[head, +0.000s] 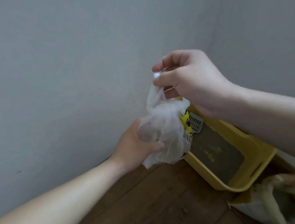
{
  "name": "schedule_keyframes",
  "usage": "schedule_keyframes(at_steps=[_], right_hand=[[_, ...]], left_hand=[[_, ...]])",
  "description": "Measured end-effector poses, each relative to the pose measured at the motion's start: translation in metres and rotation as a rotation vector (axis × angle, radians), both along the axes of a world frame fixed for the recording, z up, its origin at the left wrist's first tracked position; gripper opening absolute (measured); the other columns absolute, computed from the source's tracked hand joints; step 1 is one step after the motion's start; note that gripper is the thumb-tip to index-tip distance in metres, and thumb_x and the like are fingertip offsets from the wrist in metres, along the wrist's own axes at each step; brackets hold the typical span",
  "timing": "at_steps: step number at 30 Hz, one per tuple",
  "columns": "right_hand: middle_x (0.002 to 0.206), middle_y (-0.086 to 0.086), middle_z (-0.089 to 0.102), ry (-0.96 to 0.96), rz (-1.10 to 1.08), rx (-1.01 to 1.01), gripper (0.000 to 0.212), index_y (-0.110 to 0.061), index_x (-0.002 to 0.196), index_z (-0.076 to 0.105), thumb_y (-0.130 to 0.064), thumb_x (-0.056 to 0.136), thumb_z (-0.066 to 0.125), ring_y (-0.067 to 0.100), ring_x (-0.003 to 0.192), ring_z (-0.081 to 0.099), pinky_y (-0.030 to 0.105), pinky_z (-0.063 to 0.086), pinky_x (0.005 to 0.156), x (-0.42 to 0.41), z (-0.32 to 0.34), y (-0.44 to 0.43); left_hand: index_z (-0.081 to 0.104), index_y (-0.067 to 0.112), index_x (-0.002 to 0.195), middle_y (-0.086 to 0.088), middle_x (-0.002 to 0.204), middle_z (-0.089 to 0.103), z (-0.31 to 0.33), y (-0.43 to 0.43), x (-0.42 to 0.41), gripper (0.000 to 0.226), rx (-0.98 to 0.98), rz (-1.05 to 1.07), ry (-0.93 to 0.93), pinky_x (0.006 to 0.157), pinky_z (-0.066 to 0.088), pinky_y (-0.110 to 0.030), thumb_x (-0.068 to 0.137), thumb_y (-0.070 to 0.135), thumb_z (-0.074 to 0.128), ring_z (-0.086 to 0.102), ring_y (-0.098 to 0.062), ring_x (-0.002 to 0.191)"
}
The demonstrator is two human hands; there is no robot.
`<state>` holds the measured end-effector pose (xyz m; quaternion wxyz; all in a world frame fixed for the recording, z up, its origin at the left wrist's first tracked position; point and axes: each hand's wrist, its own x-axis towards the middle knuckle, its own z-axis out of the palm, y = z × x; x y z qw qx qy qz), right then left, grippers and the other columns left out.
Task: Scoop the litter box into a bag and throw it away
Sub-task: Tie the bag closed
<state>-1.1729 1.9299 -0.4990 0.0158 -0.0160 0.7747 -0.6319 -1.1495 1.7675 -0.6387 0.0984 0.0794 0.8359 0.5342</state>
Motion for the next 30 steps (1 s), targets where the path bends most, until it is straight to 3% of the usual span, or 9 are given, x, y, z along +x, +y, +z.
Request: schedule_keyframes(at_steps=[3, 8, 12, 18, 22, 27, 30], right_hand=[[0.062, -0.001, 0.061, 0.007, 0.006, 0.064, 0.018, -0.011, 0.085, 0.069, 0.006, 0.08, 0.067, 0.02, 0.057, 0.061, 0.038, 0.058, 0.065, 0.012, 0.062, -0.004], [0.068, 0.0, 0.061, 0.037, 0.02, 0.175, 0.02, -0.02, 0.087, 0.068, -0.002, 0.078, 0.065, 0.019, 0.058, 0.059, 0.049, 0.058, 0.069, 0.031, 0.191, -0.013], [0.063, -0.006, 0.058, 0.107, 0.119, 0.287, 0.024, -0.022, 0.092, 0.061, -0.003, 0.078, 0.058, 0.025, 0.066, 0.063, 0.043, 0.055, 0.07, 0.052, 0.311, -0.019], [0.078, 0.0, 0.067, 0.158, 0.265, 0.348, 0.025, -0.027, 0.089, 0.058, -0.005, 0.077, 0.061, 0.023, 0.073, 0.066, 0.038, 0.054, 0.067, 0.075, 0.461, -0.032], [0.08, 0.005, 0.068, 0.163, 0.364, 0.294, 0.025, -0.028, 0.086, 0.057, -0.005, 0.078, 0.061, 0.028, 0.074, 0.068, 0.041, 0.056, 0.066, 0.096, 0.527, -0.039], [0.08, 0.009, 0.069, 0.17, 0.534, 0.235, 0.026, -0.027, 0.091, 0.057, -0.003, 0.08, 0.059, 0.032, 0.072, 0.067, 0.045, 0.056, 0.066, 0.131, 0.581, -0.059], [0.079, 0.011, 0.068, 0.171, 0.663, 0.194, 0.028, -0.025, 0.095, 0.058, -0.001, 0.081, 0.057, 0.033, 0.072, 0.066, 0.045, 0.056, 0.066, 0.155, 0.6, -0.081]], left_hand=[[0.065, 0.024, 0.102, 0.001, 0.096, 0.071, 0.066, -0.002, 0.014, 0.035, -0.018, 0.011, 0.012, 0.078, 0.053, -0.034, 0.074, 0.012, 0.083, 0.067, -0.01, 0.088], [0.059, 0.035, 0.115, 0.02, 0.105, 0.068, 0.187, -0.007, 0.035, 0.051, -0.039, 0.116, -0.032, 0.08, 0.045, -0.017, 0.072, 0.026, 0.084, 0.063, 0.005, 0.097], [0.055, 0.041, 0.117, 0.025, 0.109, 0.063, 0.301, -0.01, 0.058, 0.054, -0.026, 0.191, -0.074, 0.076, 0.039, -0.004, 0.074, 0.026, 0.083, 0.056, 0.014, 0.099], [0.057, 0.031, 0.122, 0.02, 0.11, 0.063, 0.446, -0.015, 0.093, 0.055, 0.001, 0.31, -0.061, 0.074, 0.039, -0.001, 0.075, 0.022, 0.083, 0.056, 0.011, 0.1], [0.058, 0.032, 0.123, 0.02, 0.114, 0.064, 0.511, -0.021, 0.128, 0.055, 0.019, 0.406, -0.039, 0.081, 0.041, -0.007, 0.075, 0.023, 0.083, 0.057, 0.008, 0.106], [0.058, 0.038, 0.119, 0.022, 0.111, 0.063, 0.567, -0.029, 0.181, 0.052, 0.04, 0.583, -0.037, 0.075, 0.039, 0.002, 0.076, 0.022, 0.082, 0.054, 0.011, 0.106], [0.057, 0.039, 0.119, 0.021, 0.11, 0.062, 0.586, -0.04, 0.217, 0.052, 0.056, 0.723, -0.054, 0.074, 0.039, -0.002, 0.075, 0.023, 0.081, 0.053, 0.01, 0.107]])
